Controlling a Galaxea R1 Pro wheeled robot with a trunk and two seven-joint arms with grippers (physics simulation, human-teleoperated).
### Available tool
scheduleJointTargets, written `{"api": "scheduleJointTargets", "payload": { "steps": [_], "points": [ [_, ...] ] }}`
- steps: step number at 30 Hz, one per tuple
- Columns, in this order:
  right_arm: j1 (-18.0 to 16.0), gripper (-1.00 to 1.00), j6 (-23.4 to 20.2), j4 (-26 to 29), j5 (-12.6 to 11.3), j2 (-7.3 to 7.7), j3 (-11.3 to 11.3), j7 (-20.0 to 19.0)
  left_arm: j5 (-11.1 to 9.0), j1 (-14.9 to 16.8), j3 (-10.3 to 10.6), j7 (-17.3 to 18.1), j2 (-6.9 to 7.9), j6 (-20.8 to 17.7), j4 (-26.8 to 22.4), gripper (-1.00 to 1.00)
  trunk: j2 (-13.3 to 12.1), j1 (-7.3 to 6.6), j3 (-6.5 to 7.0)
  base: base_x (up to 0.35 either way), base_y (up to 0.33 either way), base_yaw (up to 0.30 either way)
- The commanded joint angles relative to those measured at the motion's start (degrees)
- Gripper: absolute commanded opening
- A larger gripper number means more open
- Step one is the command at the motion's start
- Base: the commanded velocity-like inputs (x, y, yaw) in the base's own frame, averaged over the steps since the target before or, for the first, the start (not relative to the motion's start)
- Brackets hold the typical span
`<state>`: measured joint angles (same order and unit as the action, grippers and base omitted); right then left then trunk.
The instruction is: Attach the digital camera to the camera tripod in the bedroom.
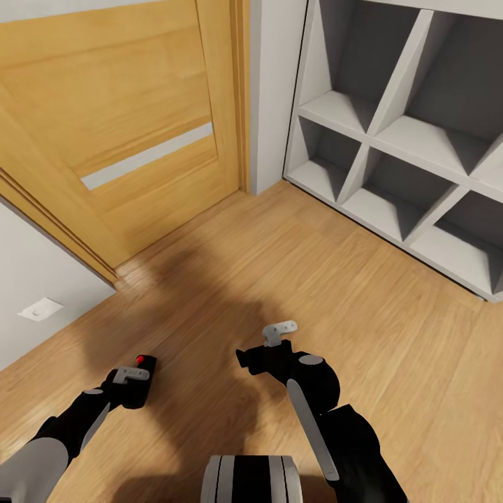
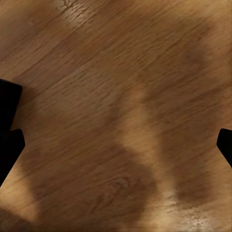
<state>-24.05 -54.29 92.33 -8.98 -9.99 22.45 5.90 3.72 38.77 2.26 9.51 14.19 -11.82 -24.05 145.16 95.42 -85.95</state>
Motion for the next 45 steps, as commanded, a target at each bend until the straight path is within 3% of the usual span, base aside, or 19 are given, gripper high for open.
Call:
{"api": "scheduleJointTargets", "payload": {
  "steps": [1,17,18,42,43,45],
  "points": [
    [0.0,1.00,-0.2,0.0,-0.6,0.00,0.0,0.6,0.4,0.0,0.2,0.2,0.04,-0.3,-0.1,1.00,0.0,-0.01,-0.04,0.000,0.000,0.000],
    [0.0,1.00,-0.2,0.0,-0.6,0.00,0.0,0.6,0.3,0.0,0.1,0.2,0.06,-0.2,-0.1,1.00,0.0,-0.01,-0.04,0.000,0.000,0.000],
    [0.0,1.00,-0.2,0.0,-0.6,0.00,0.0,0.6,0.2,0.0,0.1,0.2,0.08,-0.2,-0.1,-1.00,0.0,-0.01,-0.04,0.000,0.000,0.000],
    [0.0,1.00,-0.2,0.1,-0.6,0.00,0.0,0.6,0.2,0.0,0.1,0.6,0.14,-0.2,-0.1,-1.00,0.0,-0.01,-0.04,0.000,0.000,0.000],
    [0.0,1.00,-0.2,0.1,-0.6,0.00,0.0,0.6,0.2,0.1,0.0,4.4,0.59,-0.4,-1.3,-1.00,0.0,-0.01,-0.04,0.000,0.000,0.000],
    [0.0,1.00,-0.2,0.1,-0.6,0.00,0.0,0.6,0.3,0.0,0.0,5.0,0.71,-0.5,-1.8,-1.00,0.0,-0.01,-0.04,0.000,0.000,0.000]
  ]
}}
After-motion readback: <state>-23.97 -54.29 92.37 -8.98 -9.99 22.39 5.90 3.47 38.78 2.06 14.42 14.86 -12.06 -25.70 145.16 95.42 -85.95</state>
